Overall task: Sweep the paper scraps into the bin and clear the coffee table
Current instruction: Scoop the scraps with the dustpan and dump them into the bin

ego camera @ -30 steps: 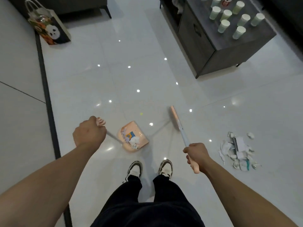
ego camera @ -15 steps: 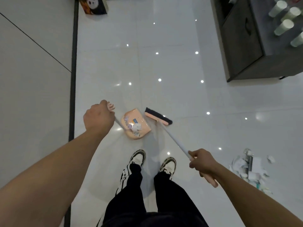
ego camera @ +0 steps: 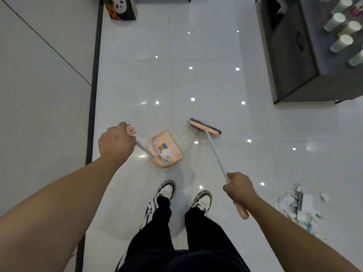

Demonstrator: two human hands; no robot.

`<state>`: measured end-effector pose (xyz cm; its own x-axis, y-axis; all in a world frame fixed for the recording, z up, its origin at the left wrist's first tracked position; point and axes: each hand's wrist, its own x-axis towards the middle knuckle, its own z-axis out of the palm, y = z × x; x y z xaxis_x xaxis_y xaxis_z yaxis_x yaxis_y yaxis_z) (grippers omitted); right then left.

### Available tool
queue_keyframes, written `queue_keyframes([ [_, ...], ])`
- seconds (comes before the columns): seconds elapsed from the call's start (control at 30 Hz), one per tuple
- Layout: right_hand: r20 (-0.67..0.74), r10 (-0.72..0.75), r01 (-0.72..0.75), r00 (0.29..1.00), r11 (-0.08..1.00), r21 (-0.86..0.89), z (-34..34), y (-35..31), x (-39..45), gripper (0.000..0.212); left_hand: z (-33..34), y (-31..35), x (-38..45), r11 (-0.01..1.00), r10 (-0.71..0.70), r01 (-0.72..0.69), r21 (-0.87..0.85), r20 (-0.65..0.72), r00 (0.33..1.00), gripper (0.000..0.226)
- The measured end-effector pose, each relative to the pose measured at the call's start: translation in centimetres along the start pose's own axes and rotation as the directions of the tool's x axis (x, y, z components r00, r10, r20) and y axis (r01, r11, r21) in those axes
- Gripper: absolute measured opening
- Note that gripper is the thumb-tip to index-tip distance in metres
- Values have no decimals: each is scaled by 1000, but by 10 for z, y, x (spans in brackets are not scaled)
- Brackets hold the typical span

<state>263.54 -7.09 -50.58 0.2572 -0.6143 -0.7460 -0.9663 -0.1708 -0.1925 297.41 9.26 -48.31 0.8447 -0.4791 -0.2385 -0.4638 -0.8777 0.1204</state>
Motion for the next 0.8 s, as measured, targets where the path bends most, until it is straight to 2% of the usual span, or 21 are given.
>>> queue_keyframes([
  [0.13,34,-8,15,999,977,-211,9,-4,-1,18,-2,-6,-1,999,-38,37,-30,-11,999,14],
  [0.27,153,-61,118,986,911,-396,18,-2,-8,32,7,3,-1,999,-39,39,-6,13,999,21],
  [0.3,189,-75,144,979,913,-383,14,-1,-9,38,7,4,2,999,-32,32,-6,13,999,22],
  [0.37,221,-81,128,972,969,-210,4,3,-9,53,7,4,6,1000,-30,30,-8,14,999,23],
  [0.43,188,-61,79,980,993,-88,-5,8,-11,60,7,4,8,1000,-28,28,-5,11,1000,23],
  [0.57,79,-65,73,995,991,-110,-1,5,-16,62,10,2,2,1000,-30,30,-8,7,1000,21],
  [0.7,7,-62,62,998,992,-106,0,-11,-8,52,11,-8,-2,1000,-32,32,1,-3,999,19],
  [0.77,23,-44,44,999,999,8,-1,-19,-2,54,10,-14,-3,999,-33,33,6,-2,999,17],
  [0.8,39,-27,21,999,989,149,-1,-23,0,56,9,-19,-4,999,-33,33,5,-3,999,16],
])
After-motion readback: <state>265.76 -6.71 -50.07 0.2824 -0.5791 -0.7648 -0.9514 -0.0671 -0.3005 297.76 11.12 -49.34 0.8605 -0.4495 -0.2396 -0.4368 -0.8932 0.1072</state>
